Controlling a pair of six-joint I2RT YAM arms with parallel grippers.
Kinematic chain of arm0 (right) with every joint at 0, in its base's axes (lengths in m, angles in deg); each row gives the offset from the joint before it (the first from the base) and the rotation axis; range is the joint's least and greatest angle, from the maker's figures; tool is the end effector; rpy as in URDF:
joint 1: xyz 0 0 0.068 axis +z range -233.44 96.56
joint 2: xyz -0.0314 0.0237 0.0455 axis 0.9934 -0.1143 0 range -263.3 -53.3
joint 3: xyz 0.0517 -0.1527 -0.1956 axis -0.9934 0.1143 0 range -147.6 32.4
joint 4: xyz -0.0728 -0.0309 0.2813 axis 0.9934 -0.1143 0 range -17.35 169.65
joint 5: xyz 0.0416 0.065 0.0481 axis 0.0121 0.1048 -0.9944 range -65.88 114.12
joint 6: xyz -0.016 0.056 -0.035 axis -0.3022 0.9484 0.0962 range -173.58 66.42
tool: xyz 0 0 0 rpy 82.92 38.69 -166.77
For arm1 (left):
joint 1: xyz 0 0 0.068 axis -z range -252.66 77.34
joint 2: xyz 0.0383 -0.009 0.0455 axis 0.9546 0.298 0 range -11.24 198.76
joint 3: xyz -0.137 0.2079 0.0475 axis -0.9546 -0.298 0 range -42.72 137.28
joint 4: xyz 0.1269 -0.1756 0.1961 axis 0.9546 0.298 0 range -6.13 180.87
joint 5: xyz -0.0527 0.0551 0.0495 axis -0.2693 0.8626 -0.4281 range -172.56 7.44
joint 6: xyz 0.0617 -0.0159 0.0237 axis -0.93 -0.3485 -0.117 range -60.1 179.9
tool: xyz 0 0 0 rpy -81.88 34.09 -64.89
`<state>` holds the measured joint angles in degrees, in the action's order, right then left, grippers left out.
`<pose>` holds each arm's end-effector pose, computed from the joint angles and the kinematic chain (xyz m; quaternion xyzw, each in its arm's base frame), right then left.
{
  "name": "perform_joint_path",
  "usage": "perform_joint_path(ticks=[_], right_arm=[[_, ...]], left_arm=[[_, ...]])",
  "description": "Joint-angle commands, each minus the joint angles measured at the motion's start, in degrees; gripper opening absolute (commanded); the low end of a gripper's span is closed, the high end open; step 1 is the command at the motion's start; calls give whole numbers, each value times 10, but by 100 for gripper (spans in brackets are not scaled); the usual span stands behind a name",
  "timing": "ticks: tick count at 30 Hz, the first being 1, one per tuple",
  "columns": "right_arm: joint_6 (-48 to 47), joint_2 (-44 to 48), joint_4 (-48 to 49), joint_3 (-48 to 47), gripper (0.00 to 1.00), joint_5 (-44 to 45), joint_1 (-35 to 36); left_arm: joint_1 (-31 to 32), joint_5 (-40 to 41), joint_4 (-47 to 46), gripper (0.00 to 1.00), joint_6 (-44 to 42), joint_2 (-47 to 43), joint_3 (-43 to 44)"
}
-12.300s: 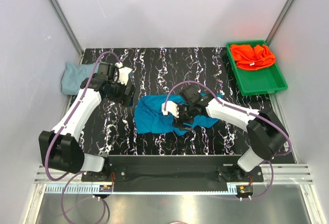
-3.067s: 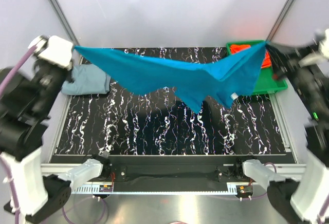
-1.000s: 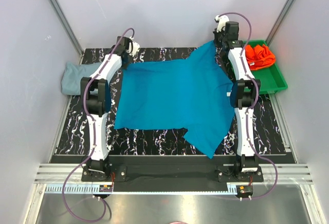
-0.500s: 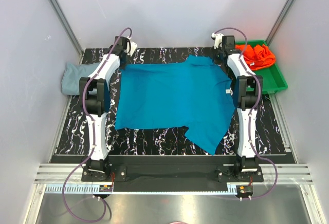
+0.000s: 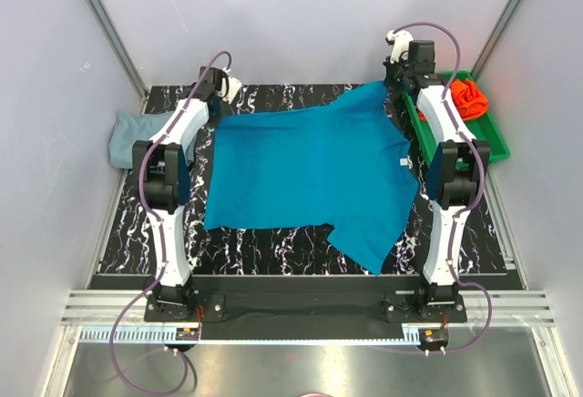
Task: Fold and stack the t-shirts
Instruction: Fold the tshirt
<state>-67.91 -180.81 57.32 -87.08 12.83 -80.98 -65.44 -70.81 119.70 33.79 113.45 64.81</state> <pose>0.5608 0.0347 0.2632 -0.1744 0.8470 0.0337 0.5011 0.5158 -0.0542 0.1878 0.2394 0.9130 0.1475 0.2955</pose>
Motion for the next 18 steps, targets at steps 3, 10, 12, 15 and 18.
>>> perform_joint_path(ticks=[3,10,12,15,18], right_arm=[[0,58,2,63,0,-18,-1],[-4,100,11,124,0,-16,-2],[-4,115,15,142,0,-15,-2],[-2,132,25,160,0,-8,-2],[-1,146,25,172,0,-6,-3]], left_arm=[[-2,-14,-26,0,-10,-64,-12],[-3,-16,-22,0,-12,-76,-28],[-2,-18,-22,0,-11,-81,-31],[-2,-23,-18,0,-11,-86,-42],[-2,-29,-13,0,-7,-94,-49]])
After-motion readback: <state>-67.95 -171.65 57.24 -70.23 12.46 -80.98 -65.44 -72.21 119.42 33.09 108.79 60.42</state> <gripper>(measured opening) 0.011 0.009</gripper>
